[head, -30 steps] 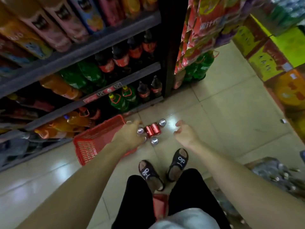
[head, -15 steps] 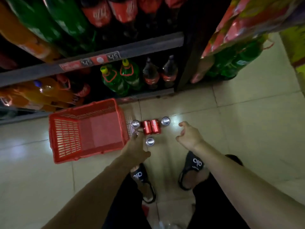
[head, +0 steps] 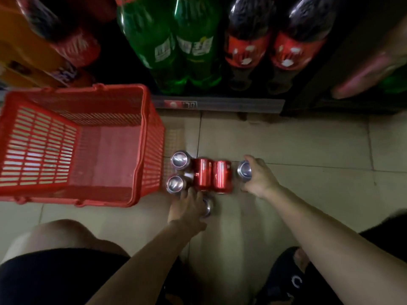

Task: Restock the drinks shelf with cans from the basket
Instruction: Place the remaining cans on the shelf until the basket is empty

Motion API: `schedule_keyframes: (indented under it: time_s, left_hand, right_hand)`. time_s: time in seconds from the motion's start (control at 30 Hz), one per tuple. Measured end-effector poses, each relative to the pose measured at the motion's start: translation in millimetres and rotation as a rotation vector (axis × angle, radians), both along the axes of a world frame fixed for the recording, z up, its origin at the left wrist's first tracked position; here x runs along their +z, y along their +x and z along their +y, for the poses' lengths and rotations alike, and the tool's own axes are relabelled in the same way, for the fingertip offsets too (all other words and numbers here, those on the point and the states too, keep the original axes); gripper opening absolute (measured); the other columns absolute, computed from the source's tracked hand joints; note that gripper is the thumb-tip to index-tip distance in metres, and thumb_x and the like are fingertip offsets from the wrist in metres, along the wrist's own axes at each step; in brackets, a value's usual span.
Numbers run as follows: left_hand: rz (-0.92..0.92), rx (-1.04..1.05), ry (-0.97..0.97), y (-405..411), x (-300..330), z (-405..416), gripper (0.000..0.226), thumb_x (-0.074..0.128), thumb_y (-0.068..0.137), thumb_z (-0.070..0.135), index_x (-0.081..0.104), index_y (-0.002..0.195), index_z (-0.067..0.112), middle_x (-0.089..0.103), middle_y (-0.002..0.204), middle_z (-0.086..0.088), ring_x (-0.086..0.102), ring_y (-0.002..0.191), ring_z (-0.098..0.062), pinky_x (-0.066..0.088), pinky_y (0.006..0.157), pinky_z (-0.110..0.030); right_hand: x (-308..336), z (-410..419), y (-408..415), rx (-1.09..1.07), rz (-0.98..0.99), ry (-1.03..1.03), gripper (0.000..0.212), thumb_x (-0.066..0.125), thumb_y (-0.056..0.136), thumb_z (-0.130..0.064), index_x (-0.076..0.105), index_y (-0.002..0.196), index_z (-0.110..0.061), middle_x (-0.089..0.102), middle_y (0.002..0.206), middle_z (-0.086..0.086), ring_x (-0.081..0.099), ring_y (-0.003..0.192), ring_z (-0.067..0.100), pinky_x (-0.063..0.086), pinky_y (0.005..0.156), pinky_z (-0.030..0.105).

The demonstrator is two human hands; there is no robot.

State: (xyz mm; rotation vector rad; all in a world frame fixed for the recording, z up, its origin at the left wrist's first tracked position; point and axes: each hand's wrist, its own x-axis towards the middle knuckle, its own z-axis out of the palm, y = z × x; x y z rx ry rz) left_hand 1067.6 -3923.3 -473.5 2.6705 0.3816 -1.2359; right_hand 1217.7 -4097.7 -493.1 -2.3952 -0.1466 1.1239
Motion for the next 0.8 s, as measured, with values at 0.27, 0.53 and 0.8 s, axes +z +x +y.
schedule_keyframes:
  time_s: [0.27,0.53,0.8]
  left_hand:
    - [-0.238,-0.285,0.191,-3.1,-18.3,3.9,0.083,0.069,0.084,0.055,0.037,0.152,0.022,0.030,0.159,-0.012,0.025,0.149,-0.034,0.018,0.123,-0.051]
    - [-0.109,-0.177,0.185,-0.9,-22.4,24.0,0.094,0.071,0.077,0.068,0.024,0.155,0.046,-0.021,0.171,-0.010,-0.021,0.155,-0.049,0.001,0.116,-0.079]
    - [-0.186,-0.044,0.072,11.0,-4.4,29.1,0.078,0.067,0.073,0.072,0.052,0.140,0.034,0.028,0.162,-0.016,0.012,0.153,-0.050,0.034,0.116,-0.060]
  right_hand:
    - [-36.8,2.2,-7.5,-0.021,-0.169,-0.017,0.067,0.071,0.077,-0.005,0.048,0.136,-0.026,0.045,0.131,0.008,0.054,0.118,0.035,0.050,0.091,0.034]
    - [-39.1,3.3,-33.6,-0.183,-0.151,-0.012,0.059,0.071,0.073,-0.006,0.047,0.123,-0.026,0.037,0.117,0.003,0.058,0.104,0.034,0.051,0.084,0.033]
    - [-42.4,2.1,-67.1,-0.102,-0.173,-0.008,0.059,0.066,0.071,0.000,0.046,0.123,-0.018,0.045,0.123,0.008,0.052,0.108,0.035,0.043,0.078,0.032]
